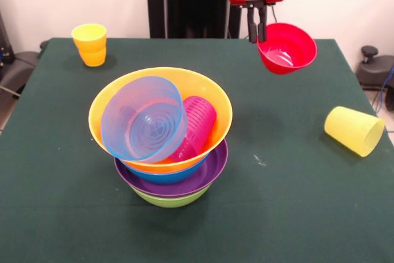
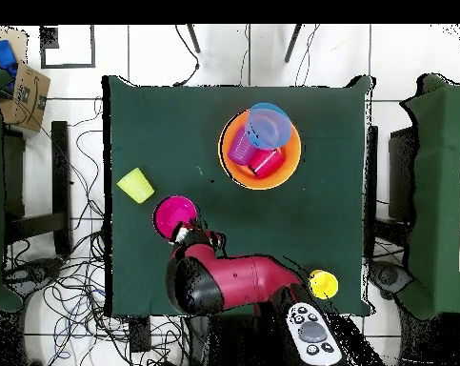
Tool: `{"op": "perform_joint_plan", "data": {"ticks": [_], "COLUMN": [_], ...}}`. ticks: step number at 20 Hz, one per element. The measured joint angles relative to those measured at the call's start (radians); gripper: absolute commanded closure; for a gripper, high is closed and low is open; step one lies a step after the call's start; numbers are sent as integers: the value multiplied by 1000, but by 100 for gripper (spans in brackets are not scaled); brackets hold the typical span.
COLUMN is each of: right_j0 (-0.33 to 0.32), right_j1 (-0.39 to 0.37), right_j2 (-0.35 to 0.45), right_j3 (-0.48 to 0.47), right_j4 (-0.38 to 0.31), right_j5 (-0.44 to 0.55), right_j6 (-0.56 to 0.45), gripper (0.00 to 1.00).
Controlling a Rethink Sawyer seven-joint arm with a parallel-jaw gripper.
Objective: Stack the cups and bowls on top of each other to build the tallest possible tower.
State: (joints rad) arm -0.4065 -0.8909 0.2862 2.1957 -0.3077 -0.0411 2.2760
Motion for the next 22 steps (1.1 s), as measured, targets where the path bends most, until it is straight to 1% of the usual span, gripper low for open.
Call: {"op": "perform_joint_plan", "data": {"ticks": [6,12,18,21,22], "right_j0": [13,44,47,23,-10], "right_j1": [-12,-13,-17,-31,-47], "right_j2": [-3,-22,-23,-5,22], "right_j3": [0,0,1,9,18], "right_j4": [0,0,0,0,0], "right_j5": [0,-1,-1,2,11], "right_j6": [0,0,0,0,0], "gripper": [100,100,100,100,100]}}
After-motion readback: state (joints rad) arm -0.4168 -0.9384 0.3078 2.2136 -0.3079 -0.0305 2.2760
